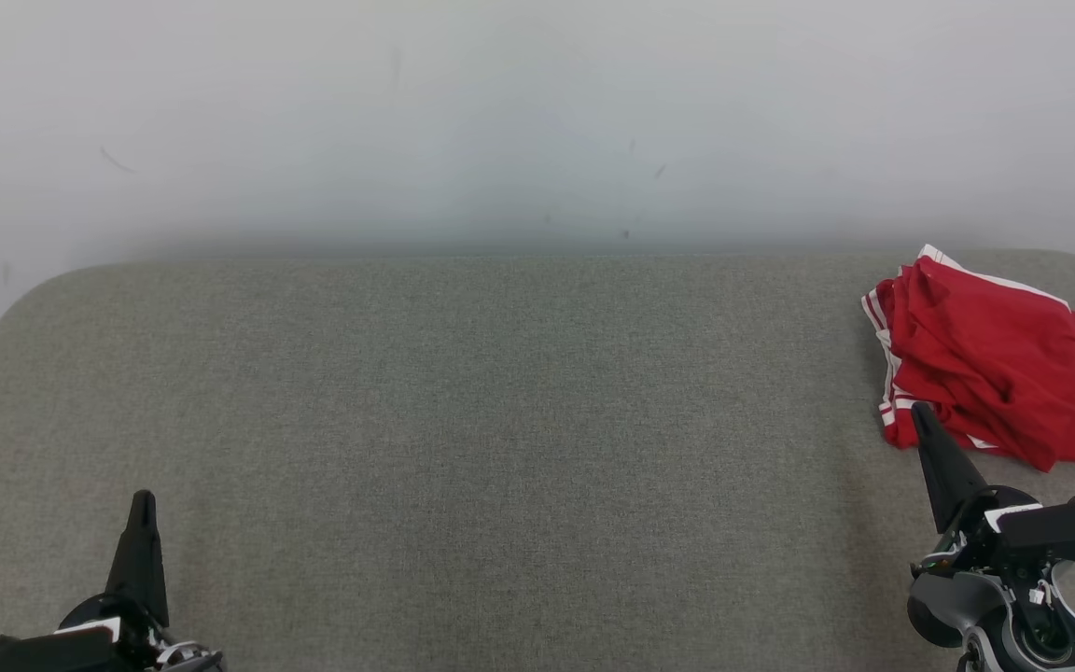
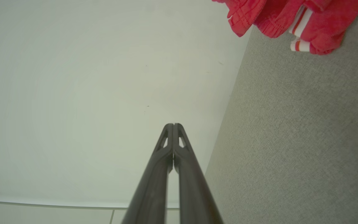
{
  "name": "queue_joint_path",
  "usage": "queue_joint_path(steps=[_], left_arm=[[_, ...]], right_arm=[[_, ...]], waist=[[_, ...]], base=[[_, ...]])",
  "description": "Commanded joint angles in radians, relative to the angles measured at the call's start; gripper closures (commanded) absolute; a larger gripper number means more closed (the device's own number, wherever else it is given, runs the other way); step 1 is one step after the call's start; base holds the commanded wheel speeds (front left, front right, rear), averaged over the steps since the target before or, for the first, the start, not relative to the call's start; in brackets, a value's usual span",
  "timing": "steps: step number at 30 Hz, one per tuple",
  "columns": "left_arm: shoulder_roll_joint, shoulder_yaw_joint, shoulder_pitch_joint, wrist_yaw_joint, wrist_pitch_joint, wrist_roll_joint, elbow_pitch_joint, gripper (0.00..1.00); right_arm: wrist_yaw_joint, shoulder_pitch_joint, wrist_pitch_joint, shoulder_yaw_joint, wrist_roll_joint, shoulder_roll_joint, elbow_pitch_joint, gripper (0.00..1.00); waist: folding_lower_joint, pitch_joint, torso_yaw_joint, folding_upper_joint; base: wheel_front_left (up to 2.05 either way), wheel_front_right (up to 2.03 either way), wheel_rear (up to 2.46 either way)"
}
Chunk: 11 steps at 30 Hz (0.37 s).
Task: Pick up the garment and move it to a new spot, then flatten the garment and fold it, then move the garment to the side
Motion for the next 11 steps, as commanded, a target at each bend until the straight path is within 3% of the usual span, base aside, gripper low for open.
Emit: queue_joint_path(steps=[1,11], left_arm=[[0.003,0.003,-0.012,-0.002,0.002,-0.011,0.001,1.0],[0.003,0.002,-0.011,-0.001,0.002,-0.011,0.001,1.0]], right_arm=[[0.0,-0.008,0.002,-0.004,0.001,-0.001,0.0,1.0],[0.0,-0.008,0.002,-0.004,0.001,-0.001,0.0,1.0]], waist=[[0.0,0.0,0.0,0.0],[0.0,0.0,0.0,0.0]], base=[[0.0,0.0,0.0],[0.0,0.0,0.0]])
